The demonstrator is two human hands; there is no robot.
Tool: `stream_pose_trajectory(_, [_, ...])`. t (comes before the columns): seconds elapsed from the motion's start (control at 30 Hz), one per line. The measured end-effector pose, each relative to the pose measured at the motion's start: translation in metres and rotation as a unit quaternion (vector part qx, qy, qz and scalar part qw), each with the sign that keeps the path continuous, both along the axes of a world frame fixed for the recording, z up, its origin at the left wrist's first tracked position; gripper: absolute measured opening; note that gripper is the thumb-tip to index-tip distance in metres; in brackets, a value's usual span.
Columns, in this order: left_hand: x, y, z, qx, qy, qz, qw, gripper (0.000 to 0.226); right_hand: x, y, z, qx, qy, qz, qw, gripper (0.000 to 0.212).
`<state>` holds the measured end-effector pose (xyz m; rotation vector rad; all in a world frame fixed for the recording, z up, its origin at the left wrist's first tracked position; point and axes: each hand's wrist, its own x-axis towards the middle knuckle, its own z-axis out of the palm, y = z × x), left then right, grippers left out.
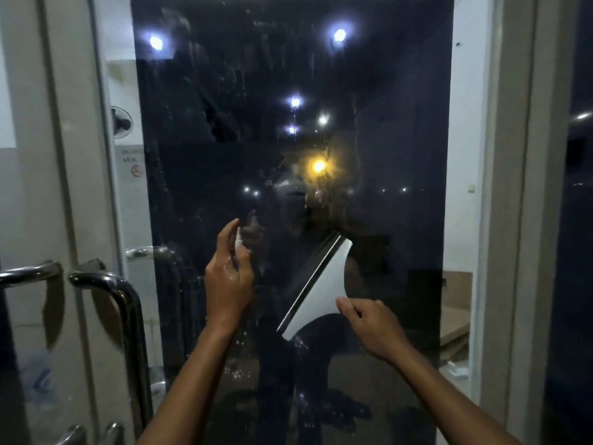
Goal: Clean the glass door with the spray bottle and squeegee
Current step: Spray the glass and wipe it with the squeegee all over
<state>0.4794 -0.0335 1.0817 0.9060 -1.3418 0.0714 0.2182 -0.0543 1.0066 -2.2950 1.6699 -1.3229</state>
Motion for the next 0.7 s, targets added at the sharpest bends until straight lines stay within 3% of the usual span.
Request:
stream_pose_trajectory(0.37, [0.085, -0.001, 0.128, -0.057, -0.041, 0.013, 0.997, 0.035, 0.043, -0.009, 0.193, -0.084, 0.034, 0.078, 0.993, 0.059])
stream_pose_trajectory(0.53, [0.119, -0.009, 0.197, -0.145, -0.070, 0.117, 0.980, 0.039, 0.072, -0.018, 0.239, -0.094, 0.041, 0.093, 0.990, 0.068])
stream_pose_trajectory(0.7, [0.148, -0.021, 0.258, -0.175, -0.117, 0.141, 0.967, 0.040, 0.100, -0.024, 0.267, -0.096, -0.003, 0.103, 0.990, 0.064])
